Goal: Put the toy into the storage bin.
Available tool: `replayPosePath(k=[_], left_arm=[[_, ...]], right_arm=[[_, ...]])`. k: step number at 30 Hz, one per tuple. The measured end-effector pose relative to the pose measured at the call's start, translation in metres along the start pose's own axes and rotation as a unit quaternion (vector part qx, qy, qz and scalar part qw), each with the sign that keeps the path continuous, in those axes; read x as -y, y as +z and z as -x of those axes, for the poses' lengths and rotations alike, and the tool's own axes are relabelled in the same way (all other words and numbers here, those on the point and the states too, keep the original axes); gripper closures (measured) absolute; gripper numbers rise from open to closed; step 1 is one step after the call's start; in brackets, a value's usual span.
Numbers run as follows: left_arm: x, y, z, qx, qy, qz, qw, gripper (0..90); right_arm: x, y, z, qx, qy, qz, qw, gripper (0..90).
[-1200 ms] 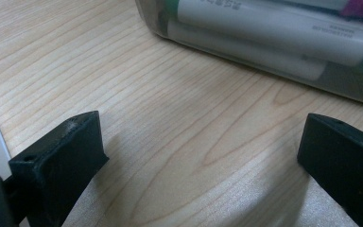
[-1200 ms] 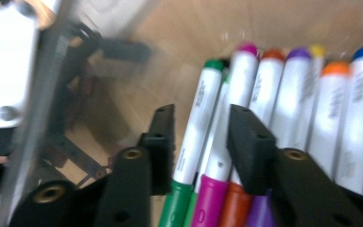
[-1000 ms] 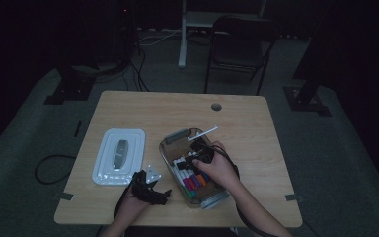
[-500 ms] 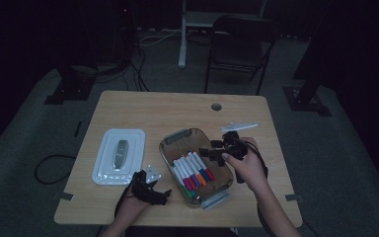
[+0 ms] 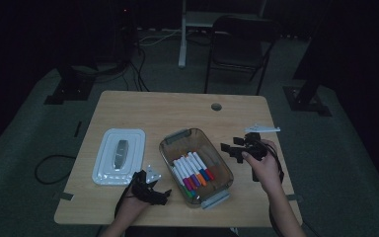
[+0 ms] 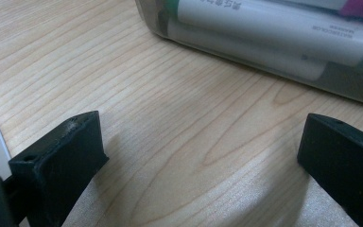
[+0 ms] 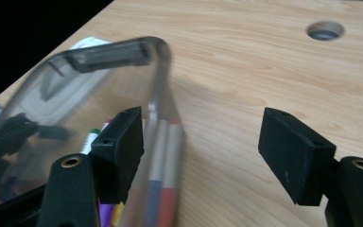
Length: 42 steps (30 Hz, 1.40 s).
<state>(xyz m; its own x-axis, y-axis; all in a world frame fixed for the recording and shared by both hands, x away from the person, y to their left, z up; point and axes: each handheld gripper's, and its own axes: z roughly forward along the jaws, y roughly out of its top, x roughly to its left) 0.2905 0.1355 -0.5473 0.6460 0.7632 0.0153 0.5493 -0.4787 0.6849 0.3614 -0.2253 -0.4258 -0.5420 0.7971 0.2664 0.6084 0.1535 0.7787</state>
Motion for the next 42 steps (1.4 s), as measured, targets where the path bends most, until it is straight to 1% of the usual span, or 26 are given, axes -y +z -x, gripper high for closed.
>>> replayPosePath(k=[1, 3, 7, 9, 10, 11, 15, 16, 18, 20, 22, 24, 26, 31, 32, 33, 34, 36, 38, 40, 41, 42], left_arm=[[0.0, 0.0, 0.0, 0.0, 0.0, 0.0, 1.0, 1.9], [0.0, 0.0, 0.0, 0.0, -0.001, 0.001, 1.0, 1.9], [0.0, 0.0, 0.0, 0.001, -0.001, 0.0, 1.0, 1.9], [0.0, 0.0, 0.0, 0.0, -0.001, 0.001, 1.0, 1.9], [0.0, 0.0, 0.0, 0.0, -0.001, 0.001, 1.0, 1.8], [0.0, 0.0, 0.0, 0.001, -0.001, 0.001, 1.0, 1.9], [0.0, 0.0, 0.0, 0.0, -0.001, 0.001, 1.0, 1.9], [0.0, 0.0, 0.0, 0.0, -0.001, 0.001, 1.0, 1.9], [0.0, 0.0, 0.0, 0.001, -0.001, 0.001, 1.0, 1.8], [0.0, 0.0, 0.0, 0.0, -0.001, 0.001, 1.0, 1.9], [0.0, 0.0, 0.0, 0.0, -0.001, 0.001, 1.0, 1.9], [0.0, 0.0, 0.0, 0.0, -0.001, 0.001, 1.0, 1.9], [0.0, 0.0, 0.0, 0.0, -0.001, 0.001, 1.0, 1.9], [0.0, 0.0, 0.0, 0.0, -0.001, 0.001, 1.0, 1.9], [0.0, 0.0, 0.0, 0.0, -0.001, 0.001, 1.0, 1.9], [0.0, 0.0, 0.0, 0.0, -0.001, 0.001, 1.0, 1.9], [0.0, 0.0, 0.0, 0.0, -0.001, 0.0, 1.0, 1.9], [0.0, 0.0, 0.0, 0.0, -0.001, 0.001, 1.0, 1.9], [0.0, 0.0, 0.0, 0.0, -0.001, 0.001, 1.0, 1.9], [0.0, 0.0, 0.0, 0.0, -0.001, 0.001, 1.0, 1.9], [0.0, 0.0, 0.0, 0.0, -0.001, 0.001, 1.0, 1.9], [0.0, 0.0, 0.0, 0.0, -0.001, 0.001, 1.0, 1.9]], right_arm=[[0.003, 0.0, 0.003, 0.005, -0.002, 0.003, 1.0, 31.3], [0.009, 0.002, 0.01, 0.015, -0.004, -0.001, 0.9999, 31.3], [0.024, 0.01, 0.022, 0.036, 0.005, -0.008, 0.9993, 31.3], [0.03, 0.013, 0.026, 0.044, 0.013, -0.005, 0.9989, 31.3], [0.034, 0.016, 0.028, 0.048, 0.015, -0.008, 0.9987, 31.2], [0.039, 0.02, 0.03, 0.057, 0.014, -0.011, 0.9982, 31.2], [0.052, 0.03, 0.036, 0.073, 0.014, -0.019, 0.997, 32.1], [0.056, 0.032, 0.037, 0.078, 0.01, -0.025, 0.9966, 32.5], [0.062, 0.037, 0.039, 0.085, 0.01, -0.031, 0.9958, 32.5], [0.068, 0.042, 0.04, 0.099, 0.005, -0.037, 0.9944, 32.5], [0.074, 0.045, 0.041, 0.107, 0.001, -0.038, 0.9936, 32.4], [0.078, 0.048, 0.043, 0.111, 0.004, -0.034, 0.9932, 32.5], [0.081, 0.05, 0.043, 0.118, 0.002, -0.035, 0.9923, 32.5], [0.09, 0.057, 0.043, 0.14, -0.013, -0.046, 0.9891, 32.0], [0.091, 0.058, 0.044, 0.139, -0.012, -0.045, 0.9892, 31.2], [0.093, 0.059, 0.045, 0.138, -0.004, -0.045, 0.9894, 30.0], [0.094, 0.059, 0.046, 0.139, -0.005, -0.04, 0.9895, 29.7], [0.096, 0.058, 0.047, 0.146, 0.001, -0.033, 0.9887, 29.6], [0.098, 0.058, 0.049, 0.16, 0.001, -0.026, 0.9868, 26.0], [0.098, 0.058, 0.05, 0.171, -0.004, -0.031, 0.9847, 24.6], [0.098, 0.058, 0.05, 0.172, -0.001, -0.03, 0.9846, 24.0], [0.098, 0.058, 0.05, 0.175, -0.001, -0.03, 0.9841, 21.6]])
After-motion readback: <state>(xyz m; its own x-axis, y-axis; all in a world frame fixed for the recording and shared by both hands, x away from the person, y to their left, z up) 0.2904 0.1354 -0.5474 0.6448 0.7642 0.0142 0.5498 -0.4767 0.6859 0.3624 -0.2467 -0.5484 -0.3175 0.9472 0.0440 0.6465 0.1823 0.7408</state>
